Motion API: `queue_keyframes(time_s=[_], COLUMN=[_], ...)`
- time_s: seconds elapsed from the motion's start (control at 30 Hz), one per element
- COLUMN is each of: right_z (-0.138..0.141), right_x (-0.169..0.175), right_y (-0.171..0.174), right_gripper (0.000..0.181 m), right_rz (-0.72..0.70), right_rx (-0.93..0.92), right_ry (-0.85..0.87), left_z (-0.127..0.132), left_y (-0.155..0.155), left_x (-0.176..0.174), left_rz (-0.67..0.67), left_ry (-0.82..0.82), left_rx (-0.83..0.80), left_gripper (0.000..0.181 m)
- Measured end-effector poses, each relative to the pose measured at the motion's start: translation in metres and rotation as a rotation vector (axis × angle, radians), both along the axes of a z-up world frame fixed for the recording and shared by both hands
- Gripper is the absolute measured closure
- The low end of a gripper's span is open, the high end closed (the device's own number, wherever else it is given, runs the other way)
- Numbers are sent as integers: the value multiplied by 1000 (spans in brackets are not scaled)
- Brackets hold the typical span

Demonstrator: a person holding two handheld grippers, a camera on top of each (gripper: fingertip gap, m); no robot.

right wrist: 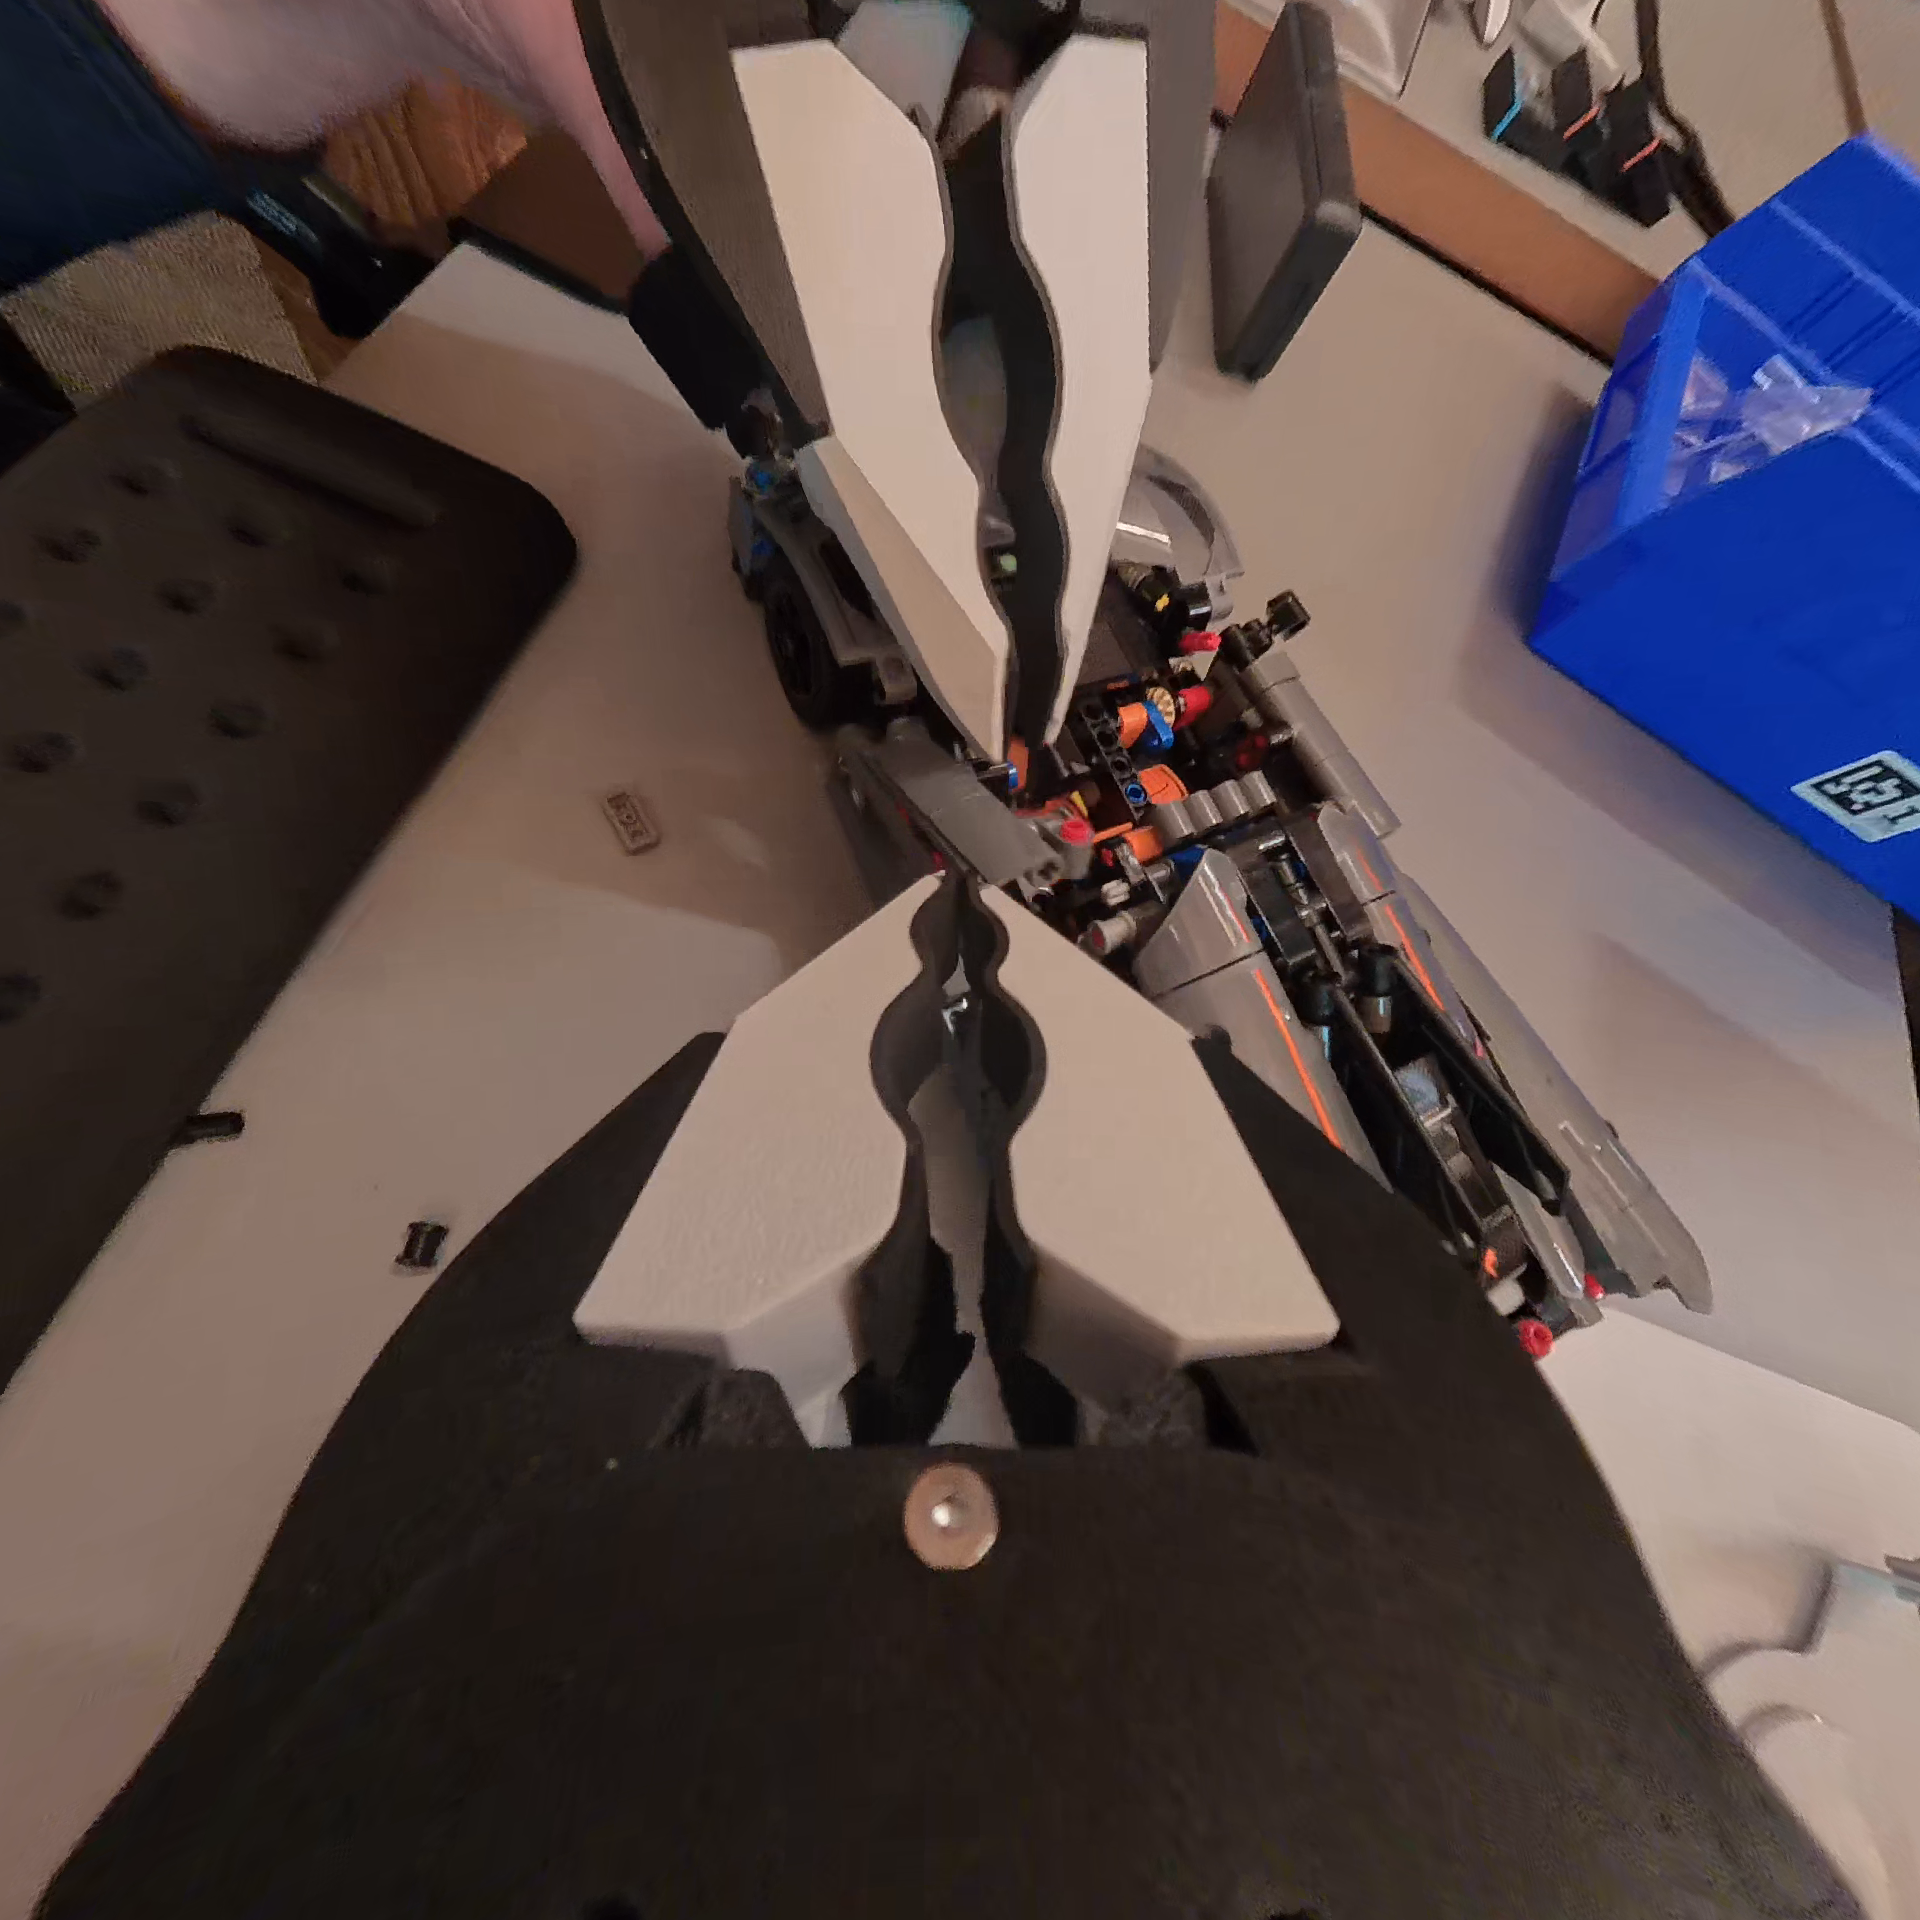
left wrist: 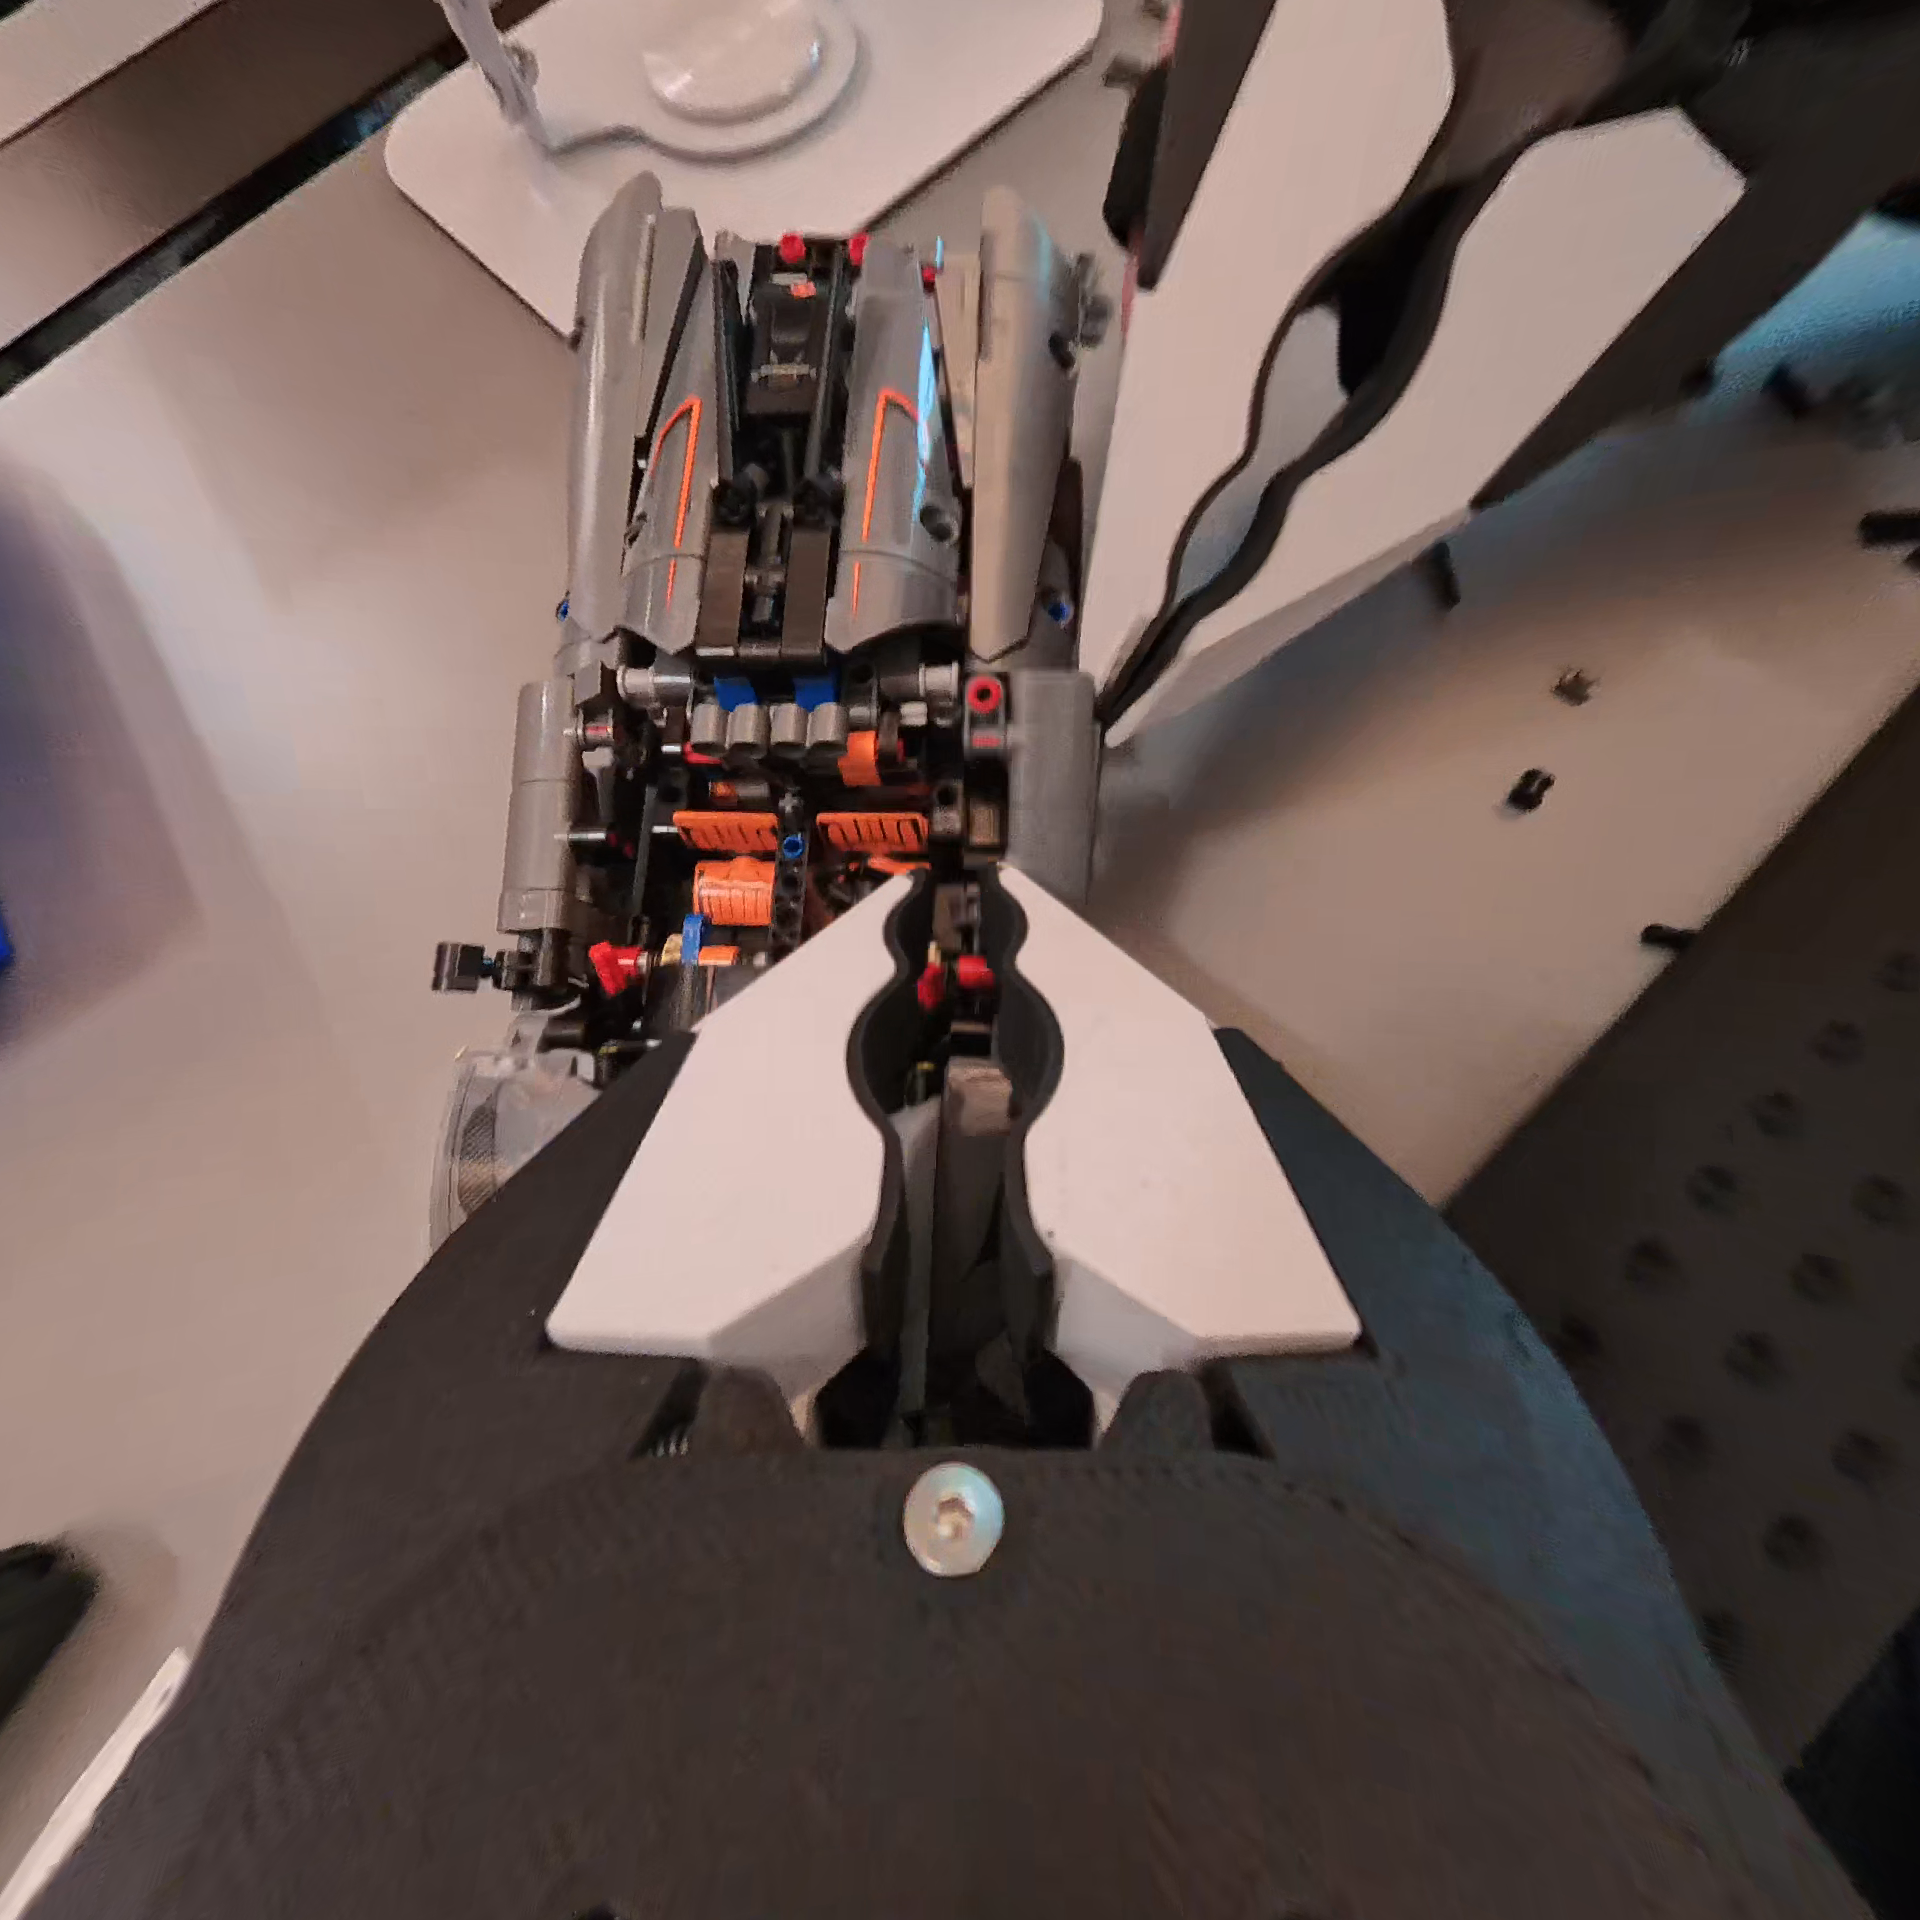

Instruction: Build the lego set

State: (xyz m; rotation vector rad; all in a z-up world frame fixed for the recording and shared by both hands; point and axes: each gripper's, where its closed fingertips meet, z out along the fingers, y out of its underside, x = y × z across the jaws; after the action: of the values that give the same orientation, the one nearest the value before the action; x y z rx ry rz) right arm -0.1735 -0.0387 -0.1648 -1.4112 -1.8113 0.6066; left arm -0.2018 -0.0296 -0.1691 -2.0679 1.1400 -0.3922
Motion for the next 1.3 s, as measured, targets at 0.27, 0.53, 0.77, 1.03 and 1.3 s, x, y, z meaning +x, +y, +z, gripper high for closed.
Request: queue_keyframes(time_s=[0.27,0.53,0.77,1.03,1.3], right_z=[-9,-8,-8,-14,-18], right_x=[8,9,10,9,7], right_y=[3,5,6,7,3], right_gripper=[181,181,181,181,181], right_rz=[0,-4,-4,-9,1], right_rx=[-43,-77,-108,-82,-117], right_ry=[-55,-33,-26,-31,-31], left_z=[-5,-17,-17,-17,-17], left_y=[-17,-18,-17,-18,-21], left_x=[-2,8,8,6,13], left_rz=[10,3,22,82,165], left_ry=[115,221,233,275,266], left_rx=[68,122,136,143,128], left_gripper=[173,170,175,176,176])
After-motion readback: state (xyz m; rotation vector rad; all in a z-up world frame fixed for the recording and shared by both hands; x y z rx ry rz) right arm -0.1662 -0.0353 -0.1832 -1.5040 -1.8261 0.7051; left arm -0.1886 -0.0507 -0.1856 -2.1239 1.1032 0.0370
